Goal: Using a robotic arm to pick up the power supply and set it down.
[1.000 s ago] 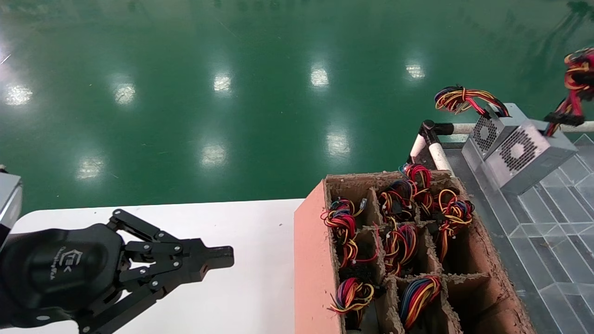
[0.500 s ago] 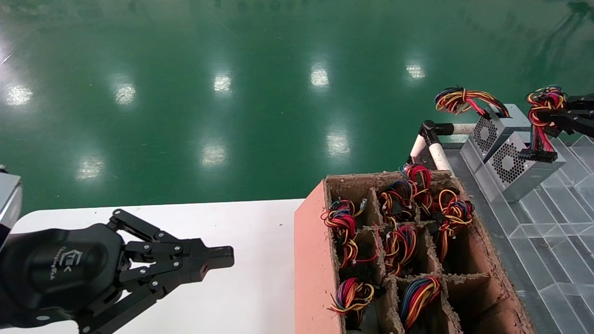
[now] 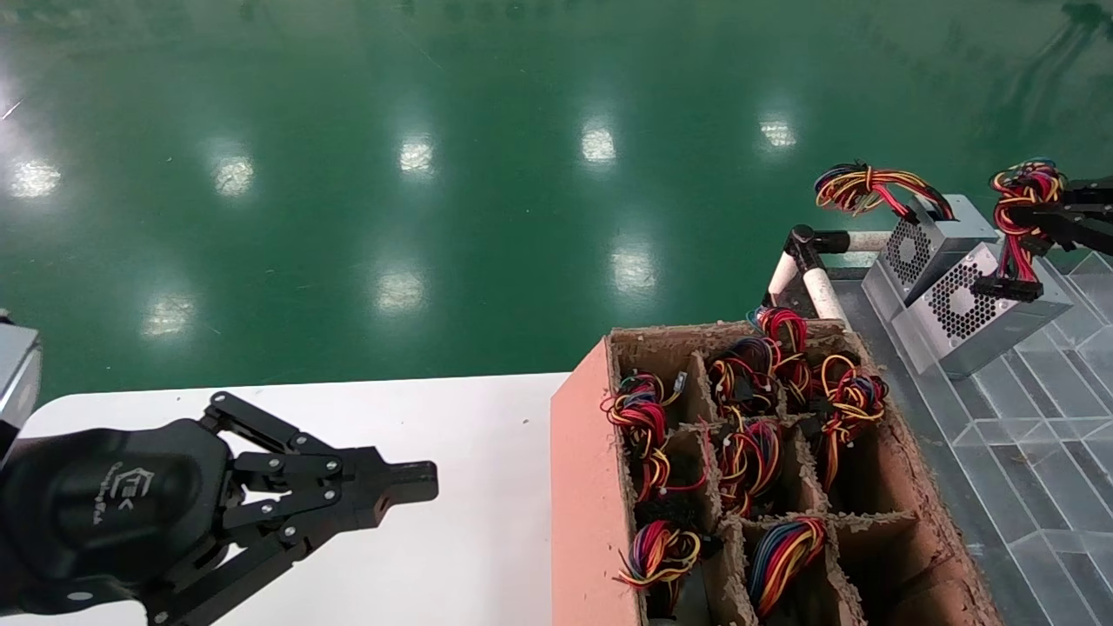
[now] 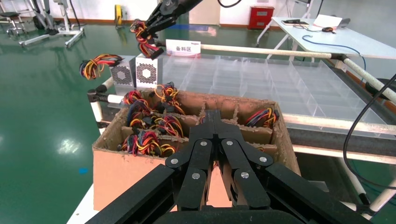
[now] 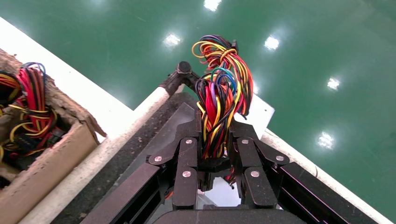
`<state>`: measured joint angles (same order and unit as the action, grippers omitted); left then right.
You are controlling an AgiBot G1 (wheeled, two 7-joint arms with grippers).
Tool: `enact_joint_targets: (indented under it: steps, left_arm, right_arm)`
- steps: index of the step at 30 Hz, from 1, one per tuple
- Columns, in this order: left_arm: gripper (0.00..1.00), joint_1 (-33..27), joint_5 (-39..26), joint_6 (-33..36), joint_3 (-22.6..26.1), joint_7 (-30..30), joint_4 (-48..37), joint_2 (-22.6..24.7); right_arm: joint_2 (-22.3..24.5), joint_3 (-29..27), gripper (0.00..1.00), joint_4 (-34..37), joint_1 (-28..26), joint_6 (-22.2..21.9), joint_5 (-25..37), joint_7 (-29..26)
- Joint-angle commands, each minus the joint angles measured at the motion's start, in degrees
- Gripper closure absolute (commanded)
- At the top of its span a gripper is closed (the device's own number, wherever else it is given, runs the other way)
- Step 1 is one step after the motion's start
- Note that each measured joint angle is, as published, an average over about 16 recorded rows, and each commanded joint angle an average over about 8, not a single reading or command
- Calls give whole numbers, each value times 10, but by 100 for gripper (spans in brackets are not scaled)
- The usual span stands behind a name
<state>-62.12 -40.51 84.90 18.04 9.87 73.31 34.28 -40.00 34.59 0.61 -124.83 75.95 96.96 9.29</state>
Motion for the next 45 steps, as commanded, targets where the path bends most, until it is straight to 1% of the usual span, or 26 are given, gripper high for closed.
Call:
enact_joint_targets:
  steps: [1,24,35,40,45]
  left_arm:
    - [100,0,0,0,0,0,0,0]
    - [100,0,0,0,1,0,0,0]
    - [100,0,1,0,1,0,0,0]
    - [100,0,1,0,1,0,0,0]
    - [100,0,1,0,1,0,0,0]
  right_arm:
    - [2,-1,0,0,-1,5,-2,-2]
    - [17,-8,0,-9,-25,36,-11,-13]
    - [28,-25,0,-15,-40,68,-37,5]
    - [31,-34,0,-42,-16,74,-60,1]
    - [33,-47,0,-100,38,77,-101,-16]
